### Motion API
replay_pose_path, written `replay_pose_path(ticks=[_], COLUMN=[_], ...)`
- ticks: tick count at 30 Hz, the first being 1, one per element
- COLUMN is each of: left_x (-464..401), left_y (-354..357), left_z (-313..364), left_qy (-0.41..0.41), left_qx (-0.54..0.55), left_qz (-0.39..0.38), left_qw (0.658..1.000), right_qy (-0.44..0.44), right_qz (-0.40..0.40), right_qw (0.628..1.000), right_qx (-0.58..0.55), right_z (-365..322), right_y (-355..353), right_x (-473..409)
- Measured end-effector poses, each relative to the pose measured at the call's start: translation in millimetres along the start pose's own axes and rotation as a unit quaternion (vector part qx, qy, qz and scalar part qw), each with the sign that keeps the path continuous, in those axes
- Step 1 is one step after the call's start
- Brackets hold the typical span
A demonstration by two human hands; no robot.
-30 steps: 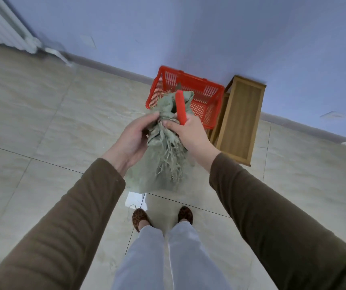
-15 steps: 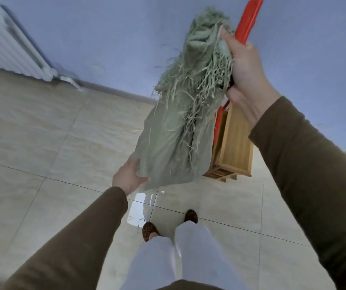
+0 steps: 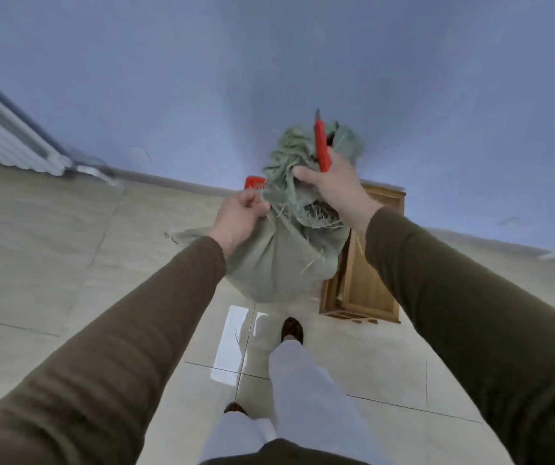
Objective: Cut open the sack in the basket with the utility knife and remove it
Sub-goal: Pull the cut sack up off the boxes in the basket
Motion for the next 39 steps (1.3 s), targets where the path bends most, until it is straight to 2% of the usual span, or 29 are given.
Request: replay_pose_path(ticks=[3, 4, 6, 8, 9, 10, 11, 13, 14, 15, 20, 25, 28, 32, 35, 39], left_x=[-37.5, -45.6, -58.1, -64.8, -63.5, -61.2, -56.4, -37.7, -30.9, -26.5, -35.5, -57.0, -71.1, -91.3, -101.8, -107.0], left_y=[12.4, 15.8, 21.2, 17.8, 10.7, 0.1, -13.7, -44.3, -56.3, -63.6, -41.5, -15.9, -6.7, -4.2, -0.1, -1.5], left_z=[36.0, 45.5, 61.1, 72.5, 76.9, 76.0, 67.9, 40.5, 27.9, 18.5, 0.9, 37.7, 60.7, 79.2, 79.4, 85.7], left_qy=[0.005, 0.009, 0.02, 0.036, 0.04, 0.029, -0.02, -0.152, -0.188, -0.205, -0.13, -0.076, -0.051, -0.034, -0.048, -0.04], left_qx=[0.032, 0.027, 0.003, -0.033, -0.084, -0.175, -0.299, -0.483, -0.517, -0.517, -0.368, -0.169, -0.1, -0.046, 0.006, 0.084], left_qz=[-0.029, -0.034, -0.046, -0.061, -0.07, -0.079, -0.091, -0.117, -0.122, -0.13, -0.207, -0.233, -0.216, -0.151, -0.114, -0.057], left_qw=[0.999, 0.999, 0.999, 0.997, 0.993, 0.981, 0.95, 0.855, 0.826, 0.821, 0.897, 0.955, 0.97, 0.987, 0.992, 0.994], right_qy=[0.032, 0.028, 0.011, 0.014, 0.024, 0.031, 0.036, 0.046, 0.059, 0.078, 0.159, 0.194, 0.206, 0.172, 0.179, 0.291], right_qz=[-0.104, -0.112, -0.064, 0.012, 0.026, 0.024, 0.013, -0.001, -0.004, -0.009, -0.017, -0.011, -0.03, 0.028, 0.09, 0.089], right_qw=[0.993, 0.991, 0.995, 1.0, 0.999, 0.998, 0.995, 0.989, 0.985, 0.982, 0.973, 0.979, 0.978, 0.982, 0.979, 0.949], right_qx=[0.051, 0.063, 0.07, 0.024, -0.017, -0.057, -0.088, -0.137, -0.16, -0.174, -0.168, -0.068, -0.001, 0.079, 0.021, -0.082], right_z=[48.1, 56.8, 62.9, 63.2, 63.7, 62.1, 59.8, 60.7, 64.8, 68.2, 98.7, 107.0, 111.8, 111.2, 144.4, 235.4], right_y=[29.2, 35.0, 32.2, 17.7, 13.1, 11.6, 11.3, 10.3, 9.6, 10.5, 16.2, -17.2, -29.0, -45.3, -51.7, -22.0], right_x=[-21.1, -29.2, -48.2, -62.2, -68.7, -74.3, -79.6, -92.0, -98.1, -101.9, -120.4, -141.1, -151.0, -136.8, -98.6, -30.3])
Point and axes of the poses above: each hand's wrist, its own x-axis away from the middle knuckle, its own y-axis out of the palm, z = x × y, the point moved 9 cm from there along -x, towards the middle knuckle, and after that the axes turned 14 degrees about -z, right-handed, at the moved point
